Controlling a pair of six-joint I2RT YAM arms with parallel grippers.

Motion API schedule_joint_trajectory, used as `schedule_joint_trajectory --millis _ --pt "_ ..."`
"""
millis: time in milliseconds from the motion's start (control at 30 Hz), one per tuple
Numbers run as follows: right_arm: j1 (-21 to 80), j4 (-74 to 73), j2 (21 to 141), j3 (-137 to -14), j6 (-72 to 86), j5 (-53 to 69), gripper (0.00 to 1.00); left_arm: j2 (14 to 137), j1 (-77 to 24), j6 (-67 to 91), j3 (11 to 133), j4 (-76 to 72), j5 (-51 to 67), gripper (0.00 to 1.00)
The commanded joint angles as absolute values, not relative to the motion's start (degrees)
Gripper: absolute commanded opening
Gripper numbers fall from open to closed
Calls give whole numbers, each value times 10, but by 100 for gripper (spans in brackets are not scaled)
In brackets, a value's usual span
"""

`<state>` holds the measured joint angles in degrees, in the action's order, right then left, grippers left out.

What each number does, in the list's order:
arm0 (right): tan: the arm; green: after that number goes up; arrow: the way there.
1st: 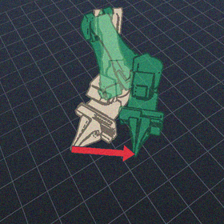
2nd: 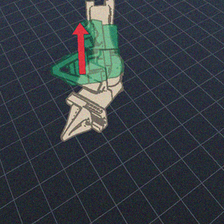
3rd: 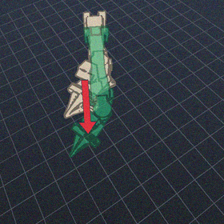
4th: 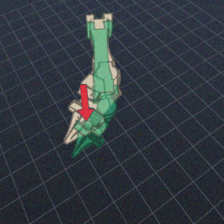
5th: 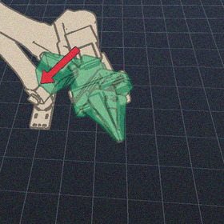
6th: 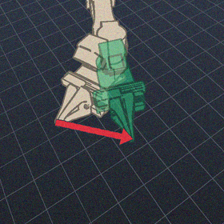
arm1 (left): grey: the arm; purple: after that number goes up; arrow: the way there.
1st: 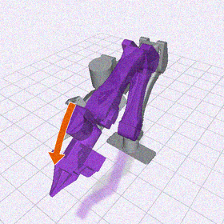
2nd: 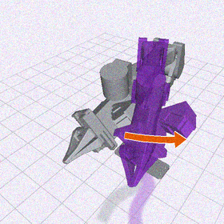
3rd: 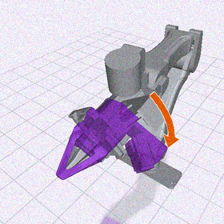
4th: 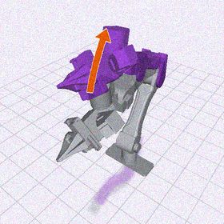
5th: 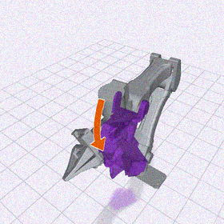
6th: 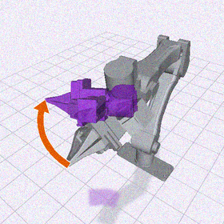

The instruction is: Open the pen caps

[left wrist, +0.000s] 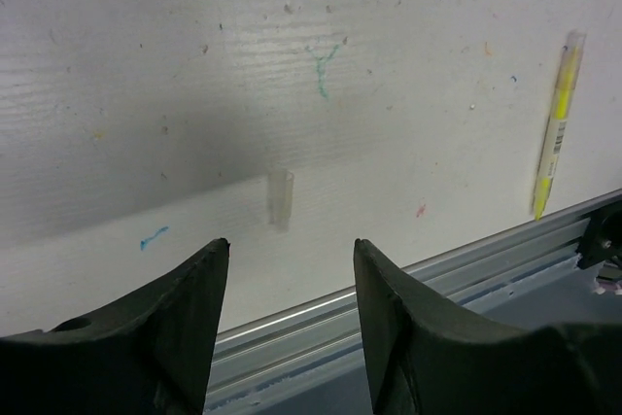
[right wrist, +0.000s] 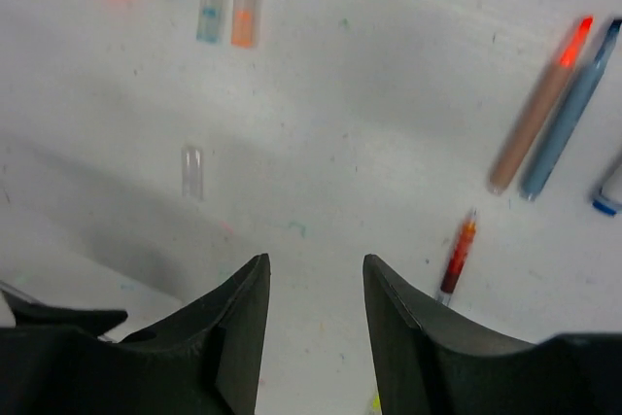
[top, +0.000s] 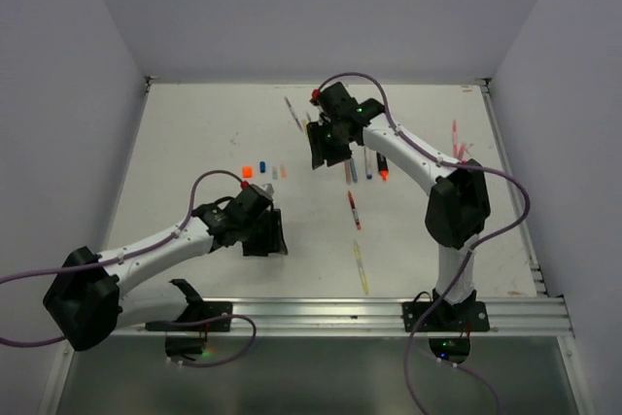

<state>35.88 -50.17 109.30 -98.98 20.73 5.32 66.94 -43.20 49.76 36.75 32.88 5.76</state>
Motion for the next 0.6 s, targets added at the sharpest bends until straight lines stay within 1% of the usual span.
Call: schedule_joint_trajectory --millis 0,100,233,300,367,567 --pt "335 -498 1150 -1078 179 33 46 661 -434 476 430 347 3 58" --pt "321 -462 1204 -1128 181 31 44 666 -433 462 458 356 -16 59" --pt "312 -420 1262 -1190 166 11 40 678 -433 444 466 338 -3 59" --pt "310 -401 1292 -1208 157 2 39 685 -433 445 462 324 19 59" --pt "307 -386 1320 -1239 143 2 36 686 -433 449 454 311 24 59" --pt "299 -373 1377 -1315 126 -24 32 681 -433 462 432 299 31 59"
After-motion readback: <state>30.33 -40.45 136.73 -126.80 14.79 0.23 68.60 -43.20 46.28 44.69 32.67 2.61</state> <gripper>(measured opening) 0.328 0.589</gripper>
